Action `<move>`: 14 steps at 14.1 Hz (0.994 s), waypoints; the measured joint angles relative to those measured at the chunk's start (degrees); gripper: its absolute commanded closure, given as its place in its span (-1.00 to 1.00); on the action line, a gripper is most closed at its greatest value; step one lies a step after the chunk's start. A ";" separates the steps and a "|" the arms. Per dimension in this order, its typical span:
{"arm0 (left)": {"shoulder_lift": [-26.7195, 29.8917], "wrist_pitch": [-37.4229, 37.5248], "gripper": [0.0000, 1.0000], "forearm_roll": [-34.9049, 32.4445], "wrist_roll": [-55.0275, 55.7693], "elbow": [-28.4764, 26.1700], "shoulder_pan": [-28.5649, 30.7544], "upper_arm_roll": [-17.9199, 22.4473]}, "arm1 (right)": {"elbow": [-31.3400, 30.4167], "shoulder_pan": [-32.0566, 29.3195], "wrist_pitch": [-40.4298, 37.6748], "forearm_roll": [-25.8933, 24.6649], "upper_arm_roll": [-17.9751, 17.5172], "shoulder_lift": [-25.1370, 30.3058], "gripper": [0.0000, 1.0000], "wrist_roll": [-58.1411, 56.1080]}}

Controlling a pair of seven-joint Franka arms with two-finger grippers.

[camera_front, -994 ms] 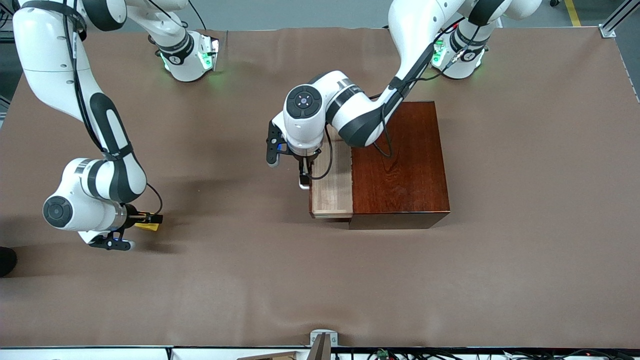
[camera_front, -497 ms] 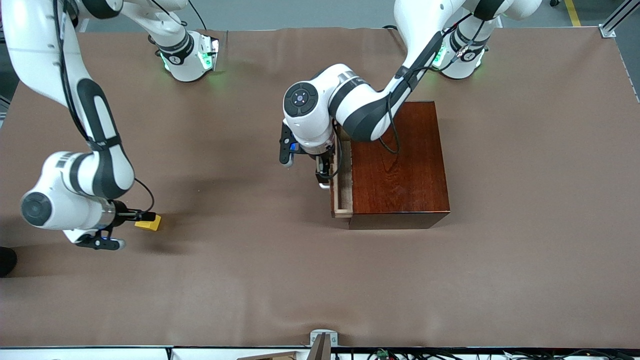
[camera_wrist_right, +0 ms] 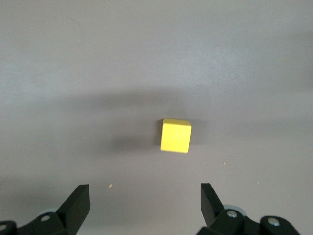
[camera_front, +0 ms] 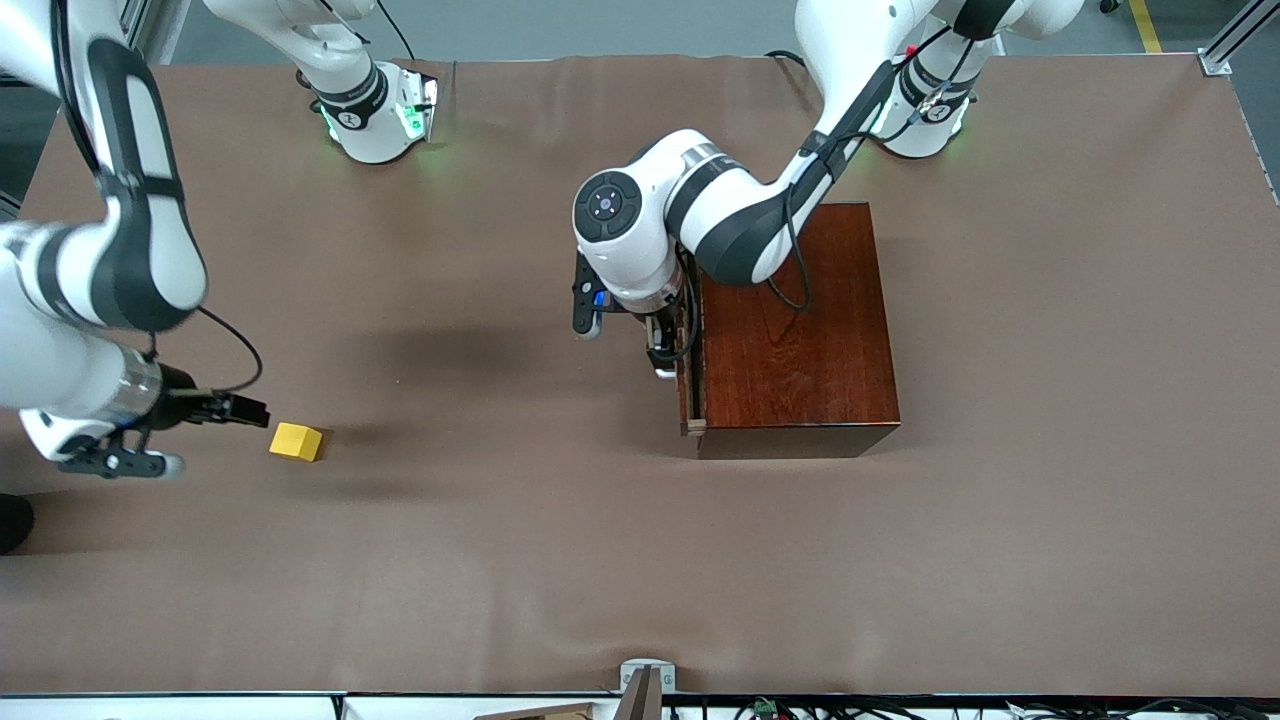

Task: Open drawer, take yellow block, close drawer

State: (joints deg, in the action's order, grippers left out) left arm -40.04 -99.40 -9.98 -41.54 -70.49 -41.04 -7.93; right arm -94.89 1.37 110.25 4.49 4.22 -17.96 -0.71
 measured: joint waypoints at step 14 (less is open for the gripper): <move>-0.13 -4.08 -1.00 -0.09 6.14 -0.22 1.49 0.89 | 5.41 -0.17 -24.36 -3.46 -0.03 17.33 -1.00 0.02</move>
State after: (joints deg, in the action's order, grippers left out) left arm -40.17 -103.48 -10.07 -35.39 -70.71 -39.55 -7.04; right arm -89.48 1.20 85.90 1.03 4.20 -0.64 -0.68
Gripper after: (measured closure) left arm 0.000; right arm 0.000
